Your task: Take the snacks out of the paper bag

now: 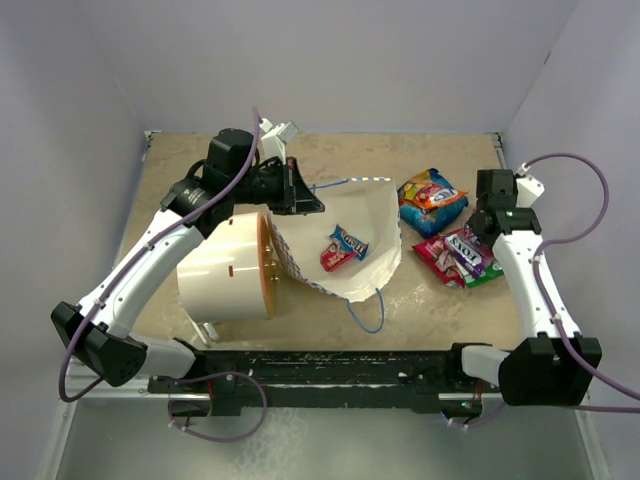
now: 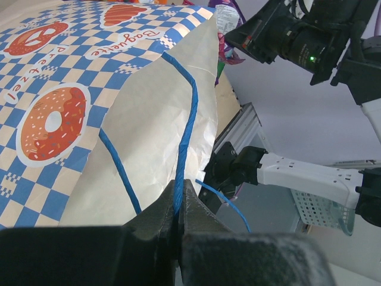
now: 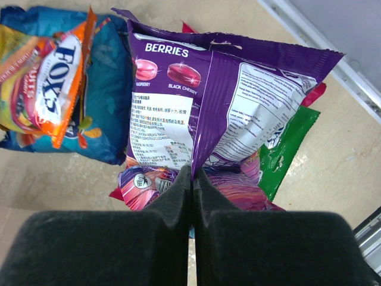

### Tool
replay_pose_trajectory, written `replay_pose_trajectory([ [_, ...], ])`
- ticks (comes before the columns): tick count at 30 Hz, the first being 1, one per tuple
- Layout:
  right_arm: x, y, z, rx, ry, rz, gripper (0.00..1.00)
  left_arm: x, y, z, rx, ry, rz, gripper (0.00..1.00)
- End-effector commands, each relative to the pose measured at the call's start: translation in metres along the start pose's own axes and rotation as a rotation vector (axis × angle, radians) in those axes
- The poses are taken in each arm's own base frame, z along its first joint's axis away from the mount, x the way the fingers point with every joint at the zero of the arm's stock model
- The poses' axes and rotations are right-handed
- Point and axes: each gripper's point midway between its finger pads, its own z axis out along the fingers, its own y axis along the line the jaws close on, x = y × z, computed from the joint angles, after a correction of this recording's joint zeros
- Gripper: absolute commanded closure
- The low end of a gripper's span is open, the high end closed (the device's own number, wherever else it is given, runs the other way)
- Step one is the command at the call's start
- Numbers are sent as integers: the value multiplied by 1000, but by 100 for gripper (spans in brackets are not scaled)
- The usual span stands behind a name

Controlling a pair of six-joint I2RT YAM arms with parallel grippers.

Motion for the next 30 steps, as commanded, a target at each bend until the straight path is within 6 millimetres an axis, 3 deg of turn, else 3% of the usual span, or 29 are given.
replay_pose_trajectory([
  [1,7,6,10,-37,49,-25,100,-20,-22,-12,60,-63,83,100],
  [9,51,4,42,-19,147,-70,99,-18,-20,-9,55,-53,72,100],
  [16,86,3,55,-52,218,-88,78,-18,-20,-12,49,-61,65,100],
  [20,75,1,46,-59,184,-83,63,-18,-21,-14,47,-64,61,100],
  [24,47,4,27,-91,120,-93,44,-20,-22,-15,47,-70,54,100],
  [27,28,5,11,-115,82,-113,17,-20,-23,-15,46,-73,41,100],
  [30,8,10,-7,-161,45,-155,4,-24,-26,-17,52,-88,41,100],
])
